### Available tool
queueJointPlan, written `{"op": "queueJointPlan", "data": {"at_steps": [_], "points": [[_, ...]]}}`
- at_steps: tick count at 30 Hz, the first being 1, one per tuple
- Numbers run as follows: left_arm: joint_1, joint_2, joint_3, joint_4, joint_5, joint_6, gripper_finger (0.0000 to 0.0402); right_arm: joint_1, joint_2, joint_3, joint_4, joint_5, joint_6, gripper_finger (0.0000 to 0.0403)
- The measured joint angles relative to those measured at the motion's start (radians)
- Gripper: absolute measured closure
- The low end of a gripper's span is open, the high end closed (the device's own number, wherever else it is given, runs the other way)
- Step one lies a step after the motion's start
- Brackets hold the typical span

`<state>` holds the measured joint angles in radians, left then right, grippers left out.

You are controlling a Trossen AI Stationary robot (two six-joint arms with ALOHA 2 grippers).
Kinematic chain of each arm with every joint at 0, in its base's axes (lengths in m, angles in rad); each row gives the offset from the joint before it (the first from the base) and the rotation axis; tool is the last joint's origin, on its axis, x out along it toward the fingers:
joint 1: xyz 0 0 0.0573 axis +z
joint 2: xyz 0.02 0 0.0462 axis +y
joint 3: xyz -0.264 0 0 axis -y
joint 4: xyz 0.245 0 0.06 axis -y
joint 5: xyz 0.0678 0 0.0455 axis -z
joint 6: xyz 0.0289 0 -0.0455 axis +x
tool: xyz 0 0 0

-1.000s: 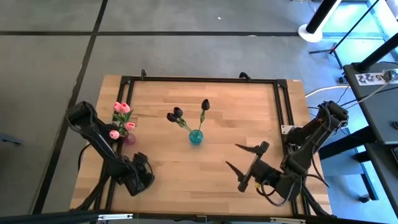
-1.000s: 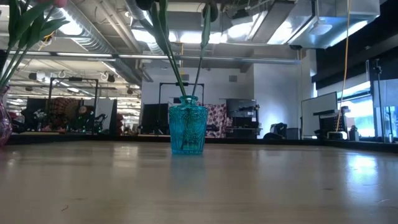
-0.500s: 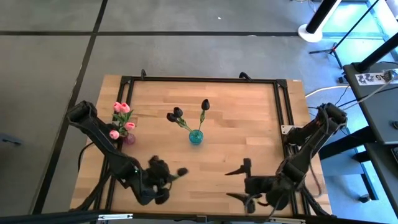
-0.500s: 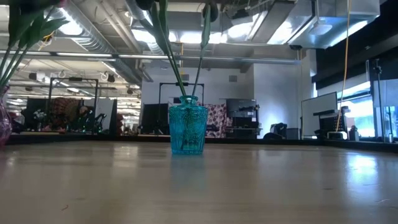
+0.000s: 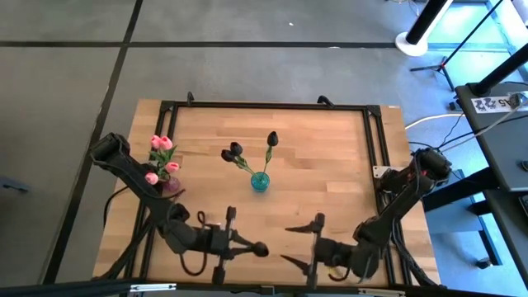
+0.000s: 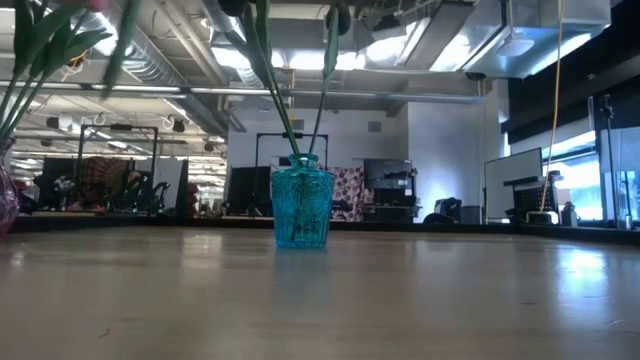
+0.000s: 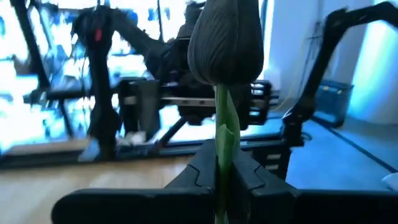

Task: Sort flowers into vase by color
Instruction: Put the black tulip into the blue vase

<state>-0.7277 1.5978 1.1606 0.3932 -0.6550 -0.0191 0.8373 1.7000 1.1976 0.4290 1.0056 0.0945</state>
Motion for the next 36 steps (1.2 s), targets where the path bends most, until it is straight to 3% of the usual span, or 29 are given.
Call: {"op": "queueJointPlan", "data": {"at_steps": [3,8,14,27,32,36], "points": [[0.010,0.000,0.000,0.016,0.006,0.054,0.0398,-0.045,0.000,0.001,0.150,-0.094,-0.095,0.0079],[0.037,0.000,0.000,0.022,0.022,0.056,0.0398,-0.122,0.000,0.001,0.180,-0.299,-0.100,0.0079],[0.066,0.000,0.000,0.019,0.025,0.055,0.0398,-0.162,0.034,0.001,0.310,-0.396,-0.174,0.0097],[0.122,0.000,0.000,-0.023,0.021,0.027,0.0395,-0.212,0.033,0.002,0.321,-0.430,-0.179,0.0297],[0.115,-0.022,0.000,-0.098,0.023,0.022,0.0356,-0.218,0.033,0.002,0.303,-0.411,-0.179,0.0386],[0.083,-0.066,0.000,-0.120,-0.011,0.024,0.0314,-0.224,0.029,0.002,0.311,-0.404,-0.178,0.0387]]}}
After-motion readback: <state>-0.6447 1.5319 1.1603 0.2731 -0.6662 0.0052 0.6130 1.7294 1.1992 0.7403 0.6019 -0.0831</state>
